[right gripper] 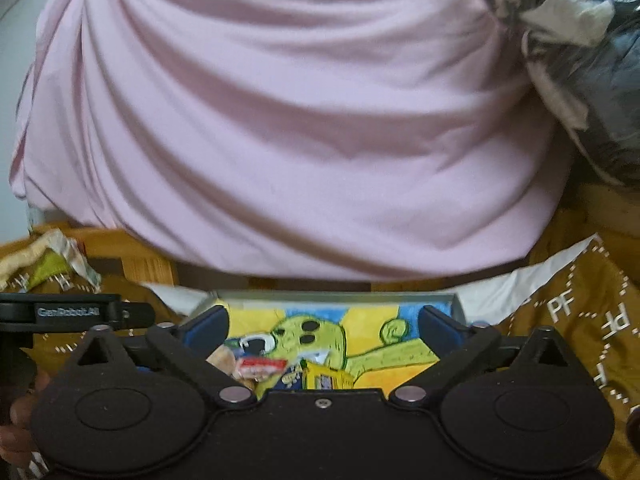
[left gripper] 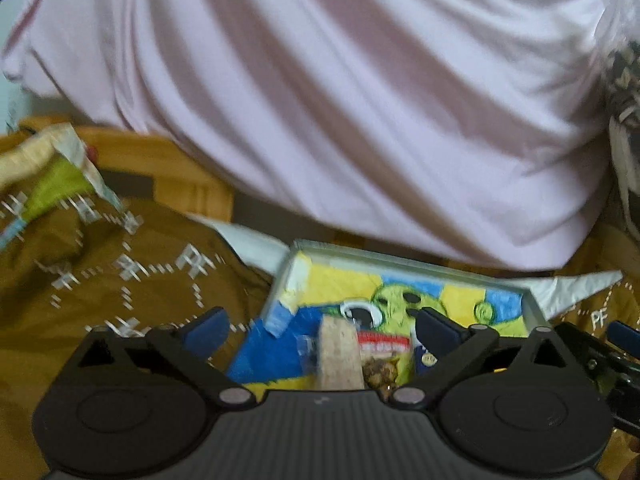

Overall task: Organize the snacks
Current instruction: 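Open both tools and lift them away from the tray, then move both tools back over the remaining snacks beside the tray, then lower the left tool to the blue nut pack while the right tool nears the gold foil pack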

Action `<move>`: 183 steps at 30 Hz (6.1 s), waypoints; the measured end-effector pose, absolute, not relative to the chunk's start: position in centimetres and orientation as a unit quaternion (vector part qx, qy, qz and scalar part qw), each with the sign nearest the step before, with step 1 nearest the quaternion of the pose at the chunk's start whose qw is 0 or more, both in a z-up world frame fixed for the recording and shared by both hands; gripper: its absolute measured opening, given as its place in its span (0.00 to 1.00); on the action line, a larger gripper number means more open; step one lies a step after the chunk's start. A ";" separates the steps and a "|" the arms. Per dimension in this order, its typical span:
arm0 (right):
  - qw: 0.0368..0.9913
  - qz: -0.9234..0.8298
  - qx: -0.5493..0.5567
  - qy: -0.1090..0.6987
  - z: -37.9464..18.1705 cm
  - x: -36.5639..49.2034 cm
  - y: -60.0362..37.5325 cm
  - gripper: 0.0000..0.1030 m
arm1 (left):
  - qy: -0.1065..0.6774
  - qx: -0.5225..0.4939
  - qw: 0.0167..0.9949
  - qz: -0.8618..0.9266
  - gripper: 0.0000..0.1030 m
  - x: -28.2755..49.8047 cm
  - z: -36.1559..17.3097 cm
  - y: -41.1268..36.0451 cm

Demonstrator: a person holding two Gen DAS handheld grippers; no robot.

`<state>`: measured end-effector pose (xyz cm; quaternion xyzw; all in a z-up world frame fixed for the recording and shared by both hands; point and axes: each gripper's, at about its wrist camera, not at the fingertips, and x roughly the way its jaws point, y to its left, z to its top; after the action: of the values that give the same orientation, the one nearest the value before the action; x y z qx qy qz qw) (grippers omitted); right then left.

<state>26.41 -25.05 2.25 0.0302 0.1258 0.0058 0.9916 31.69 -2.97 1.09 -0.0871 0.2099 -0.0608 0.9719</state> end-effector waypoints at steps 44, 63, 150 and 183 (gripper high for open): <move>0.982 0.023 0.054 0.181 3.3 4.3 -24.4 0.99 | 0.208 -0.042 0.976 -0.037 1.00 8.3 2.2 -0.2; 0.954 -0.001 0.041 0.296 0.4 5.3 -23.5 0.99 | 0.319 -0.040 0.947 -0.020 1.00 8.2 -0.8 -0.6; 0.835 0.296 -0.183 0.427 -6.7 24.0 -25.1 0.52 | 0.347 0.167 0.860 -0.334 0.93 29.7 -9.7 -6.0; 0.861 0.235 -0.147 0.426 -6.0 21.1 -23.9 0.46 | 0.366 0.177 0.856 -0.319 0.74 26.9 -8.9 -7.1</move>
<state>21.12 -23.94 -5.99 -0.1471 0.4260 0.2353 0.8611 26.89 -7.11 -8.94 0.1766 0.3664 -0.3189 0.8561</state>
